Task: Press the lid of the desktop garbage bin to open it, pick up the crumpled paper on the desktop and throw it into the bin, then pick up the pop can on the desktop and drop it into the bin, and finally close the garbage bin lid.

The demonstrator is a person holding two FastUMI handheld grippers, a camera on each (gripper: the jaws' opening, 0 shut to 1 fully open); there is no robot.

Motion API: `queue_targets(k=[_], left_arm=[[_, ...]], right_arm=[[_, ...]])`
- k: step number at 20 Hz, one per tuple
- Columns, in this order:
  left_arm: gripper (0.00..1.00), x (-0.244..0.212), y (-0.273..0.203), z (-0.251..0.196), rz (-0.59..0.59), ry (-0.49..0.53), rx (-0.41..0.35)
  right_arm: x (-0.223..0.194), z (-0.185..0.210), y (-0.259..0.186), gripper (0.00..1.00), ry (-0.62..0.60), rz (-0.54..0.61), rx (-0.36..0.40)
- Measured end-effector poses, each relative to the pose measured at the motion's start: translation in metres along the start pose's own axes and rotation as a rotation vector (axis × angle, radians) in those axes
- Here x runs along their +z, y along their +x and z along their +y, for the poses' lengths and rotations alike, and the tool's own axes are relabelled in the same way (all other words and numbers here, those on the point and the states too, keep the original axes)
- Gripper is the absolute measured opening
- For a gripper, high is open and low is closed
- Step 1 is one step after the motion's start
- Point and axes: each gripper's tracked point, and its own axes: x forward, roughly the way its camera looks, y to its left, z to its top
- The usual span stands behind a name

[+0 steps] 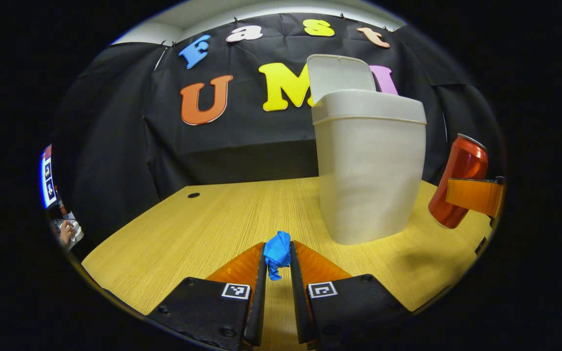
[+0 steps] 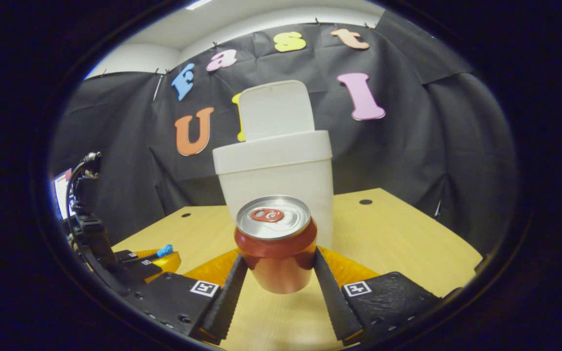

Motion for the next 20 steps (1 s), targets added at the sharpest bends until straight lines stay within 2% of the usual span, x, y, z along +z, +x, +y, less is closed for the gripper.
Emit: queue_targets(k=[3, 7, 11, 15, 20], left_arm=[[0.29, 0.044, -0.01, -0.015, -0.061, -0.001, -0.009], [0.29, 0.105, -0.029, -0.032, -0.19, 0.044, 0.0], [0.29, 0.147, -0.039, -0.051, -0.255, 0.037, -0.024], [0.28, 0.149, -0.044, -0.055, -0.25, -0.002, -0.037], [0.29, 0.147, -0.038, -0.046, -0.22, -0.076, -0.04]], right_arm=[[0.031, -0.011, -0.007, 0.72, 0.01, -0.023, 0.013], [0.068, -0.019, -0.013, 0.72, -0.027, -0.049, 0.01], [0.095, -0.01, -0.026, 0.72, -0.054, -0.078, 0.035], [0.097, -0.006, -0.038, 0.72, -0.086, -0.086, 0.031], [0.099, -0.032, -0.038, 0.71, -0.094, -0.096, -0.047]])
